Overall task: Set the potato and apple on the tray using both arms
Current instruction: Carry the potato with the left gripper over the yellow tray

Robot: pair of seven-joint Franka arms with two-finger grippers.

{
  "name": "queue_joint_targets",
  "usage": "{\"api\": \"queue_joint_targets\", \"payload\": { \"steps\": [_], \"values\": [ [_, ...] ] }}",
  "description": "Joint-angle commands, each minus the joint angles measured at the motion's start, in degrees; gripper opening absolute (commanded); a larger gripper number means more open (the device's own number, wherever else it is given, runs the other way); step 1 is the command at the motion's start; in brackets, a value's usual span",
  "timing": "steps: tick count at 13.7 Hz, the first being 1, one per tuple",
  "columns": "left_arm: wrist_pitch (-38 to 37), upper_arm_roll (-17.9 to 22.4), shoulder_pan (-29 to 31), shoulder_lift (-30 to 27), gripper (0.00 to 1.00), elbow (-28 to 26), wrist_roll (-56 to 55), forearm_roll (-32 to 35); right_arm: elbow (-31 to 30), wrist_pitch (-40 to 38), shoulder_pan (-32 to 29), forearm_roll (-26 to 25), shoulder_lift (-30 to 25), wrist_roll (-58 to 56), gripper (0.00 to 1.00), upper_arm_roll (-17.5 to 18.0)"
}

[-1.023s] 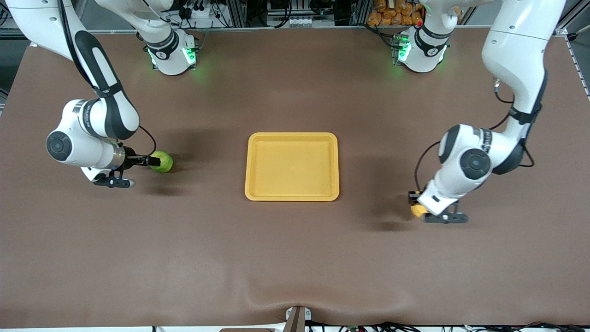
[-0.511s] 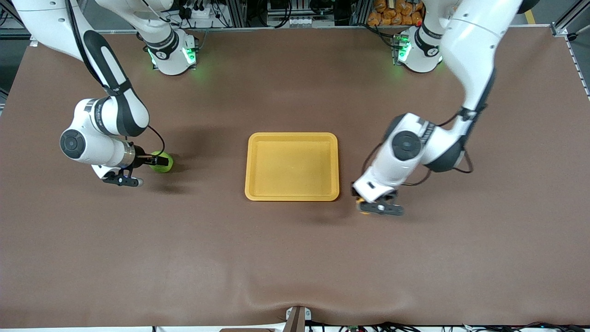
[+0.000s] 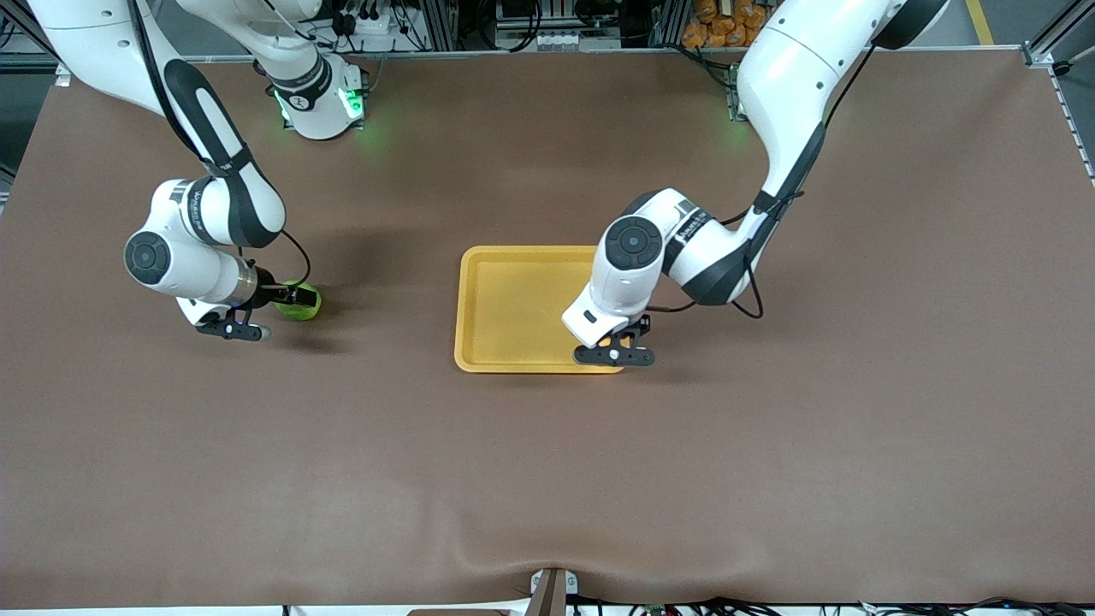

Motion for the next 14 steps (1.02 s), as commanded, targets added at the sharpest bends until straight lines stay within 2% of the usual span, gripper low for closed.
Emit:
{"api": "queue_joint_targets", "payload": {
  "steps": [1, 2, 3, 4, 8, 14],
  "values": [
    [-2.26, 0.49, -2.12, 0.72, 0.00, 1.07, -4.13, 1.31, -1.41, 1.78, -0.30, 0.43, -0.08, 0.56, 0.61, 0.64],
    [-2.34, 0.49, -2.48, 1.07, 0.00, 0.90, -4.58, 1.31, -1.41, 1.78, -0.30, 0.43, -0.08, 0.56, 0.35, 0.64],
    [-3.21, 0.58, -3.18, 1.07, 0.00, 0.90, -4.76, 1.31, -1.32, 1.69, -0.30, 0.43, -0.17, 0.56, 0.15, 0.73],
    [-3.92, 0.67, -3.53, 1.16, 0.00, 0.72, -4.67, 1.75, -1.14, 1.43, -0.21, 0.43, -0.17, 0.56, 0.00, 0.73],
    [-3.93, 0.93, -4.50, 2.04, 0.00, 0.37, -4.76, 2.01, -0.27, -0.14, -0.47, 0.43, -0.87, 1.35, 0.00, 2.75],
    [-5.06, 1.02, -4.50, 3.62, 0.00, 0.37, -4.58, 4.56, 6.85, -12.27, -0.30, 0.43, -1.49, 3.73, 0.00, 3.10]
  ]
}}
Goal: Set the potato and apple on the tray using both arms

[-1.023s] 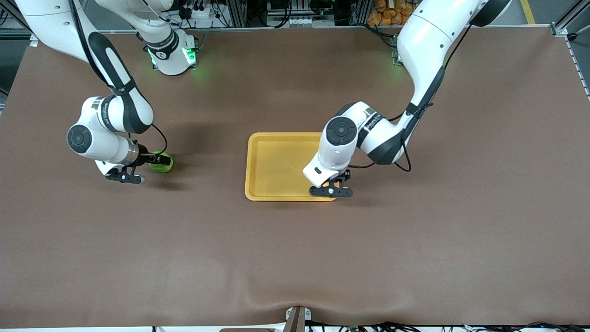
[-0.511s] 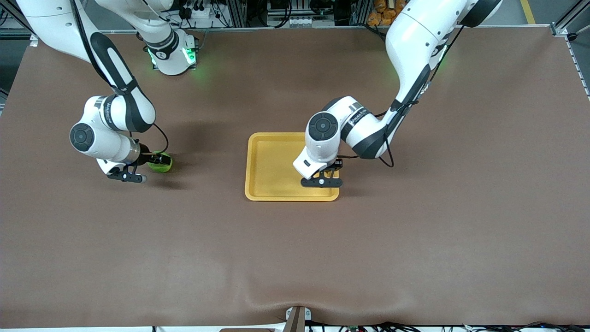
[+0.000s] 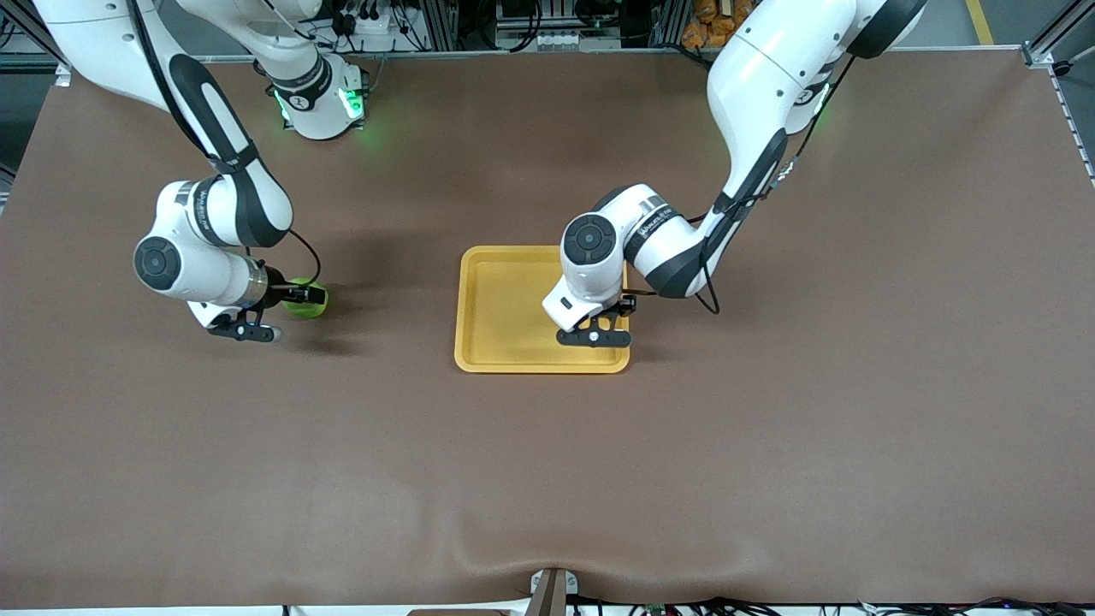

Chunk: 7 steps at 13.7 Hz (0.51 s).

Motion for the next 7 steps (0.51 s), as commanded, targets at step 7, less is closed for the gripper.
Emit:
{"api": "queue_joint_targets", "payload": {
  "steps": [7],
  "values": [
    [-4.96, 0.59, -0.18, -0.09, 0.00, 0.88, -2.24, 1.32, 9.35, -13.26, -0.34, 0.43, -1.25, 9.53, 0.00, 5.38]
  ]
}}
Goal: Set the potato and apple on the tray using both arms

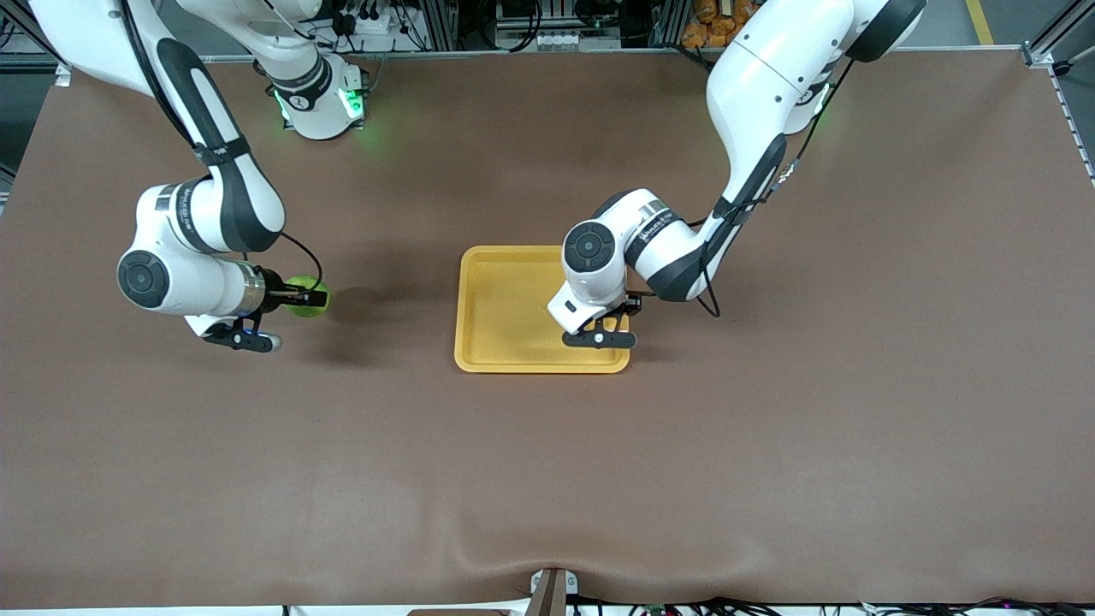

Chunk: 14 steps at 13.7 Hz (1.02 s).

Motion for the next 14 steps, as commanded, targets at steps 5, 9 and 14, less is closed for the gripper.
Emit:
{"api": "queue_joint_targets", "payload": {
  "steps": [5, 9, 14],
  "values": [
    [-2.19, 0.19, -0.29, -0.23, 0.55, 1.08, -4.47, 1.28, 2.78, -2.68, -0.36, 0.41, -0.82, 9.23, 0.00, 5.39],
    [-2.19, 0.28, -0.64, -0.32, 1.00, 1.43, -4.65, 1.19, 4.36, -2.68, -0.36, 0.41, -0.29, 15.82, 0.00, 8.81],
    [-5.00, 0.19, 0.84, -3.65, 1.00, 2.04, -4.30, 1.19, 6.82, -2.42, -0.01, 0.41, 1.11, 25.14, 0.00, 13.47]
  ]
}}
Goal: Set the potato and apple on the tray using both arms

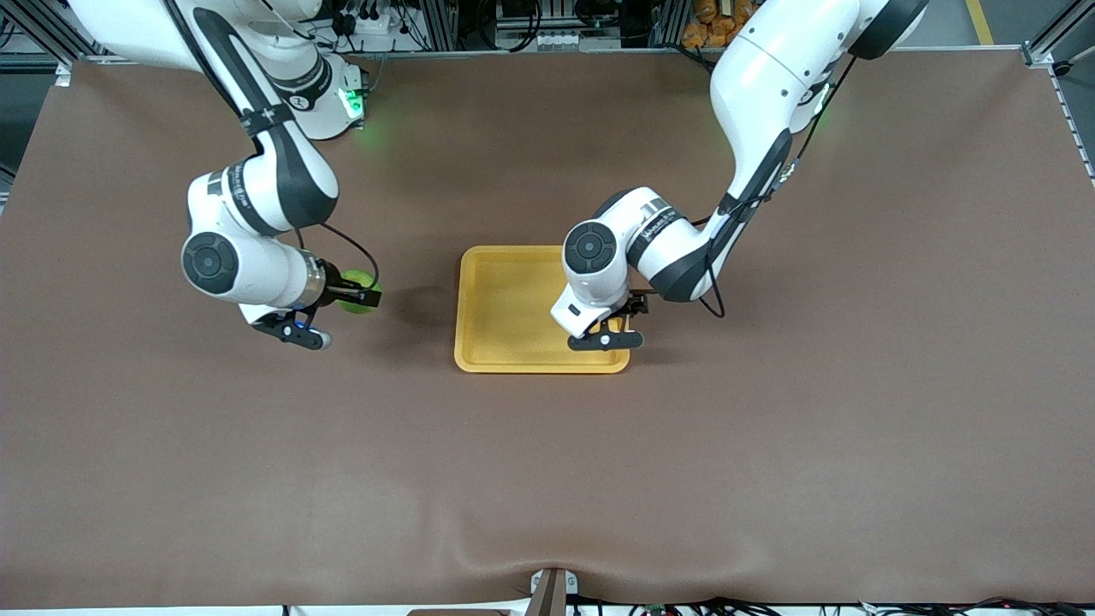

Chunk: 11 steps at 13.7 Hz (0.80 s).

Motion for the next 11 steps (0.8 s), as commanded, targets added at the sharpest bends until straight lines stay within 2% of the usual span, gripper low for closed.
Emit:
{"api": "queue_joint_targets", "payload": {
  "steps": [1, 6, 11],
  "values": [
    [-2.08, 0.10, 0.74, -3.18, 1.00, 0.13, -0.75, 1.19, 2.84, -0.73, -0.05, 0.40, 1.70, 5.71, 0.00, 2.77],
    [-6.37, 0.01, 3.02, -8.80, 1.00, 0.22, -0.14, 0.49, 5.13, 1.20, 3.81, 0.40, 4.43, 13.71, 0.00, 3.75],
    [-14.01, -0.34, 8.38, -18.46, 1.00, 0.22, 2.68, -4.78, 6.80, 9.45, 10.31, 0.40, 9.70, 25.22, 0.00, 3.75]
  ]
}}
